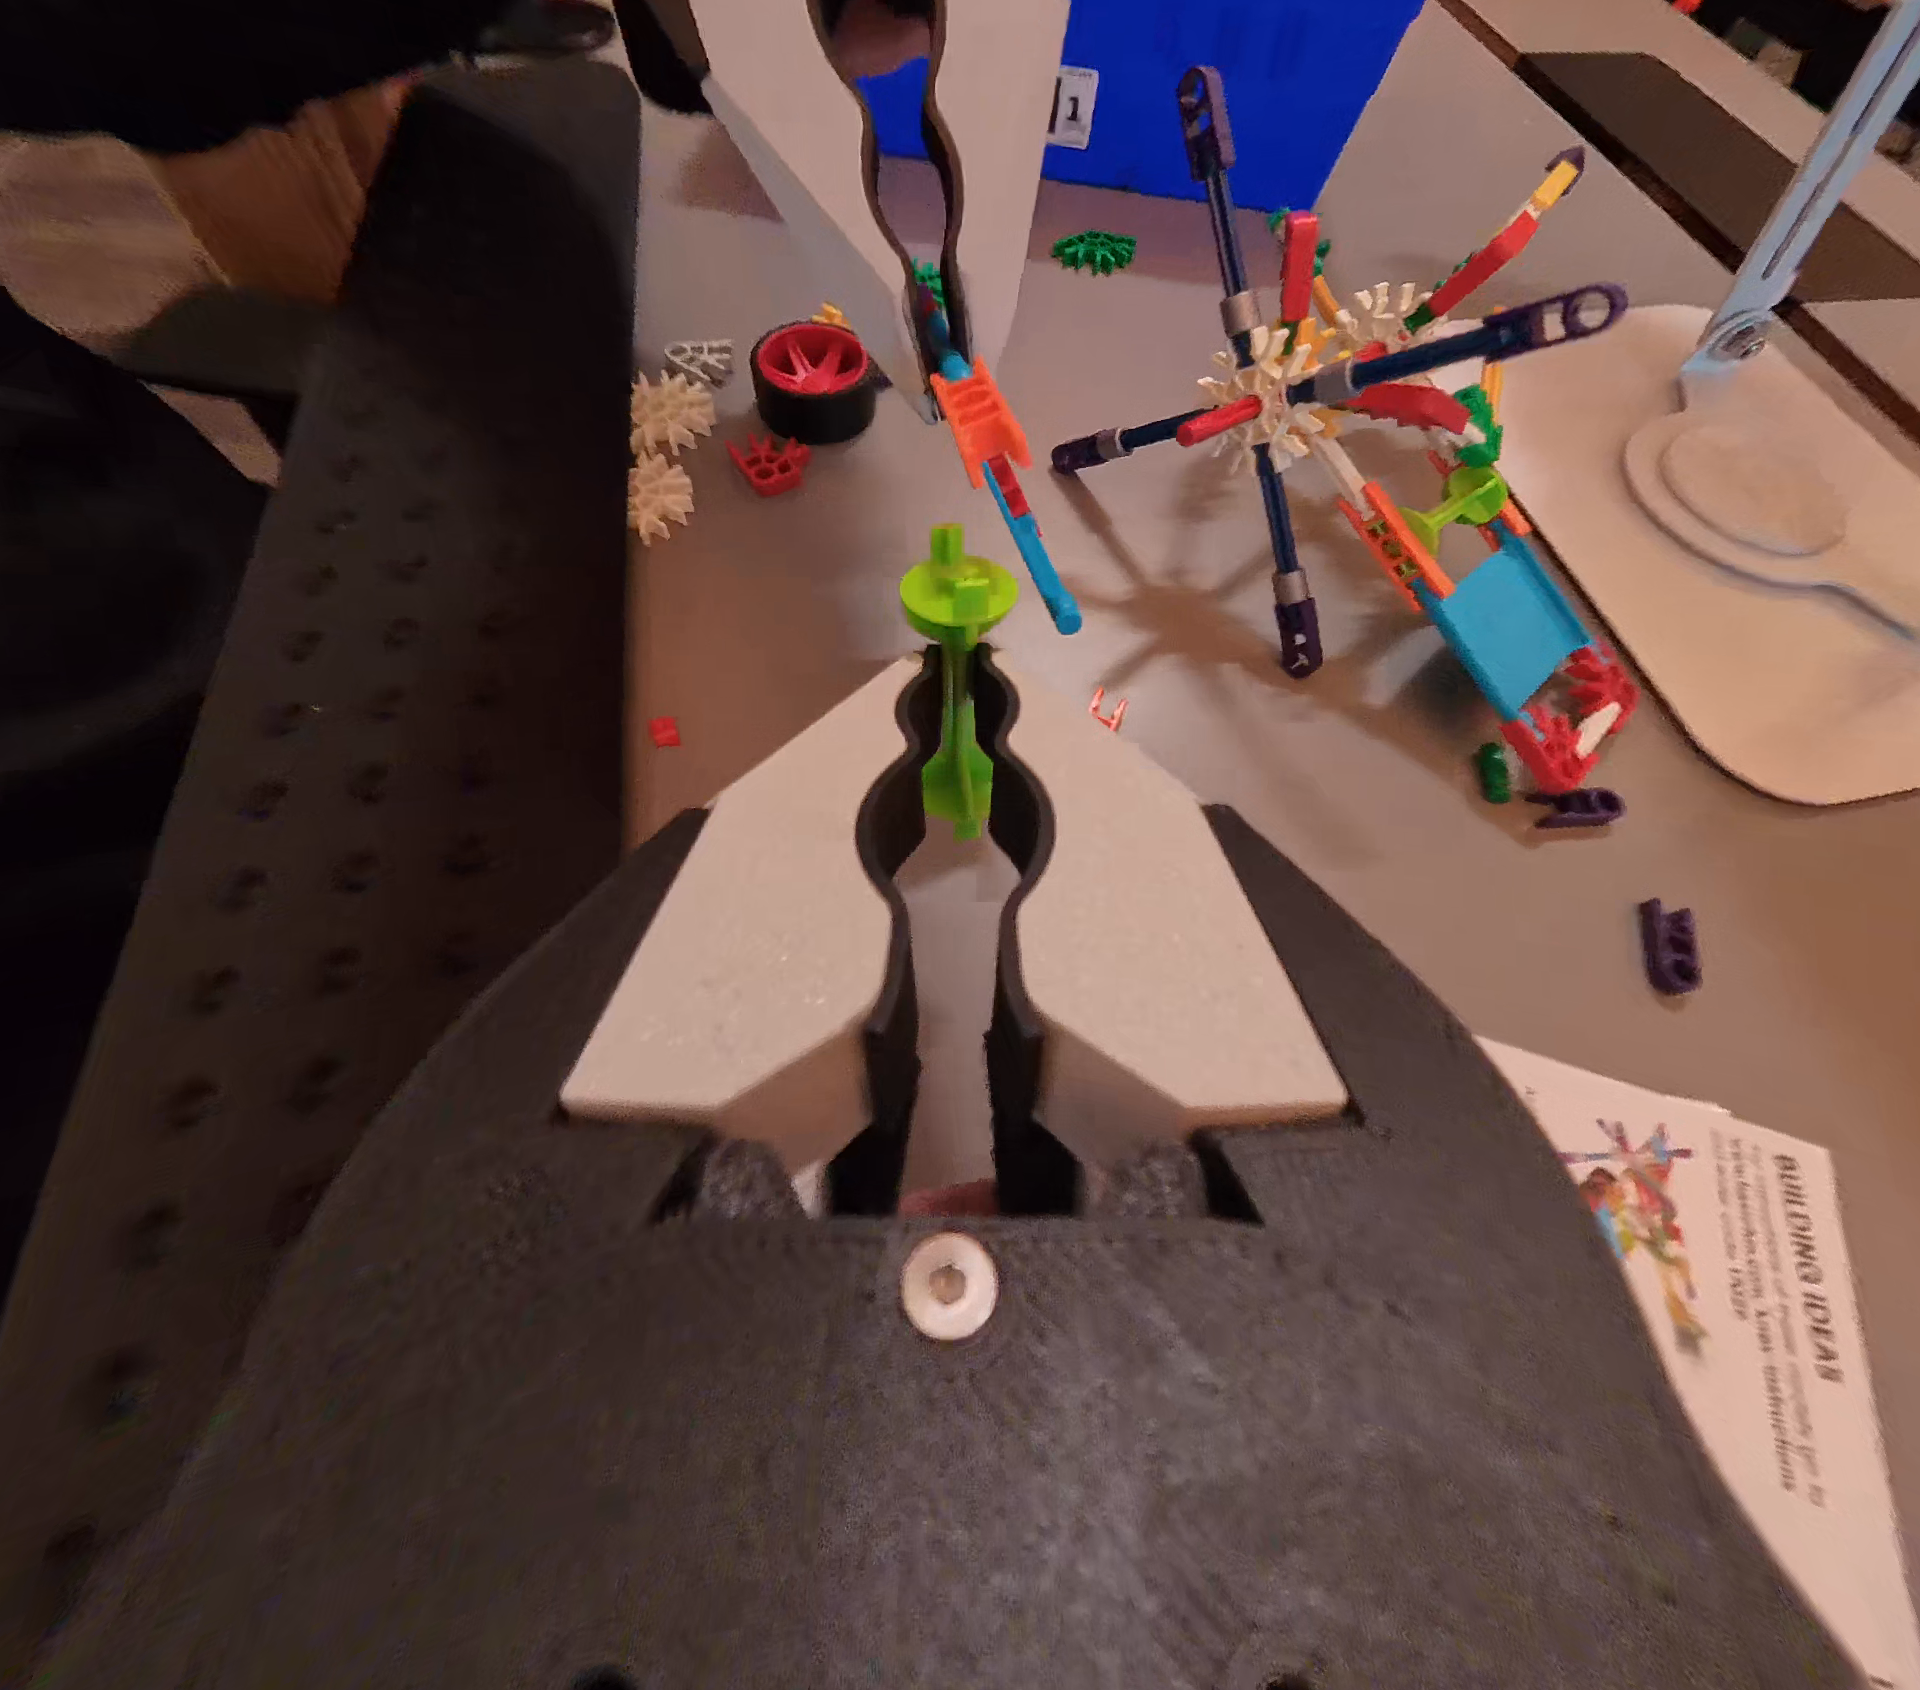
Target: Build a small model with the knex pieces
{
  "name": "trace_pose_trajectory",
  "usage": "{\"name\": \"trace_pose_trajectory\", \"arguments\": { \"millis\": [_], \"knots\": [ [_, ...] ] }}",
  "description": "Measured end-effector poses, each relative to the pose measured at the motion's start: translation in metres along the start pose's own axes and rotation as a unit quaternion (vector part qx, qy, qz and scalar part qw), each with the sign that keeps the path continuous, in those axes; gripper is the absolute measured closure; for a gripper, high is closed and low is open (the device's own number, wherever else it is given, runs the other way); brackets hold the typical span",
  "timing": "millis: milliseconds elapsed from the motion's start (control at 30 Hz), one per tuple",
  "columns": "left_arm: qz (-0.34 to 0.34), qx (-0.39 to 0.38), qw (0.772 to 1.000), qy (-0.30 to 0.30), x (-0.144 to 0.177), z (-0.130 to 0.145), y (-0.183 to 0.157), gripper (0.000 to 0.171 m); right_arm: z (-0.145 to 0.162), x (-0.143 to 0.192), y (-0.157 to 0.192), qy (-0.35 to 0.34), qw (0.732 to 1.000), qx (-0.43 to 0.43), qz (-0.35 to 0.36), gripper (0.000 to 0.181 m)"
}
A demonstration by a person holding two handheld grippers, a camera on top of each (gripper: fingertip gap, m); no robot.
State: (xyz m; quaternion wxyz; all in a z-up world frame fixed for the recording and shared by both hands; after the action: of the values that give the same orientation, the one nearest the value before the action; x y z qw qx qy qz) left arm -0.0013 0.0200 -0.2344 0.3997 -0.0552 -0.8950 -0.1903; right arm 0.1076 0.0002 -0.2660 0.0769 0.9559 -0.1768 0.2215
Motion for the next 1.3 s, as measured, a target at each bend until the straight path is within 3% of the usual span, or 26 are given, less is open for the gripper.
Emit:
{"name": "trace_pose_trajectory", "arguments": {
  "millis": [167, 533, 1300],
  "knots": [
    [0.018, -0.023, 1.0, 0.011, 0.003, -0.008, -0.003, 0.17, -0.004, -0.009, 0.004, 0.021, 0.999, 0.039, 0.016, 0.178],
    [0.032, -0.071, 0.995, 0.063, 0.001, -0.018, -0.008, 0.17, -0.015, -0.007, 0.011, -0.004, 0.995, 0.093, 0.027, 0.178],
    [0.041, -0.073, 0.992, 0.092, -0.001, -0.021, -0.003, 0.17, -0.017, -0.001, 0.006, -0.009, 0.987, 0.135, 0.085, 0.178]
  ]
}}
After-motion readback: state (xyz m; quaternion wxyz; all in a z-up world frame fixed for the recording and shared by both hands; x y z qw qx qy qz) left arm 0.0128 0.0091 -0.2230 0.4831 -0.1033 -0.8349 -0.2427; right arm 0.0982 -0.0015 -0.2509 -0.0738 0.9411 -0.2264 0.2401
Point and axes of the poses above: each gripper's, where its closed fingertips meet, x back along the fingers, z out of its underside, y = z × x across the jaws, the point moved 5 cm from there along x, back along the fingers, and after that the axes turned 10 degrees about -x, right-handed, at the moved point
